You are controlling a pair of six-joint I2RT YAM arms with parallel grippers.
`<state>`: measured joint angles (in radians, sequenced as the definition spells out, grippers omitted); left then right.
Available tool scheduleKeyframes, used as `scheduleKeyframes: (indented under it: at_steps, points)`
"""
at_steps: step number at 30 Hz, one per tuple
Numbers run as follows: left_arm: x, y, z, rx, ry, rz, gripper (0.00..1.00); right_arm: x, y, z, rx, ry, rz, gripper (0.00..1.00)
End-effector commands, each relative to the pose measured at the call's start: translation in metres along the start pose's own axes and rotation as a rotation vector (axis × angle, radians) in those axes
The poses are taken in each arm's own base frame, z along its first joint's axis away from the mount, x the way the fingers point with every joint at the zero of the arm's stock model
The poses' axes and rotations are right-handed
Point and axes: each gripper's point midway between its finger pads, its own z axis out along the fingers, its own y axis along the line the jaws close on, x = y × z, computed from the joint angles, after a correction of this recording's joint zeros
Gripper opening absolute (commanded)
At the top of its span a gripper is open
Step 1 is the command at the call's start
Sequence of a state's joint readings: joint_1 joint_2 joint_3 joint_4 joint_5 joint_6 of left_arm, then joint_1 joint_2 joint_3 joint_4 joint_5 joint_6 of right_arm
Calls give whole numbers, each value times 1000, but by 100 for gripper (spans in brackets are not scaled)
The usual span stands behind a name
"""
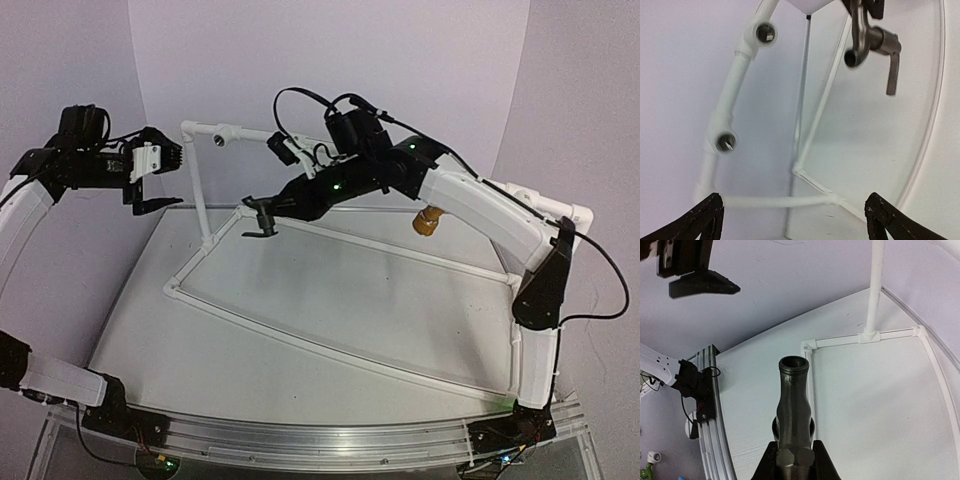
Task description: Install the water faucets
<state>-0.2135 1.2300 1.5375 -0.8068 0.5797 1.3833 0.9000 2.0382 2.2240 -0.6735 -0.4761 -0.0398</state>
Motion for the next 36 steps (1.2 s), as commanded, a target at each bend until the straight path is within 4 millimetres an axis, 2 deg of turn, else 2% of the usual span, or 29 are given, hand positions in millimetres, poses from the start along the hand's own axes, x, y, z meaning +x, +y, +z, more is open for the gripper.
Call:
scheduleKeyframes:
  at_steps: [1,3,5,8,14,25,32,36]
  points:
    - [38,-45,4,204,50,-708,97,-53,14,-73,51,-195,-197,0]
    - [57,-73,9,293,83,-880,97,-48,15,-78,59,-189,-218,0]
    - [82,-111,16,383,153,-1002,97,-42,15,-81,73,-179,-236,0]
    - [116,-160,22,436,262,-1015,100,-36,9,-88,114,-166,-248,0]
    - [168,-225,38,472,423,-924,100,-31,6,-97,139,-159,-258,0]
    - [243,-274,70,408,608,-809,96,-29,-5,-97,196,-147,-258,0]
    - [253,-304,112,465,650,-823,91,-27,-16,-96,235,-135,-260,0]
    - [267,-298,139,438,670,-857,89,-27,-34,-102,273,-135,-244,0]
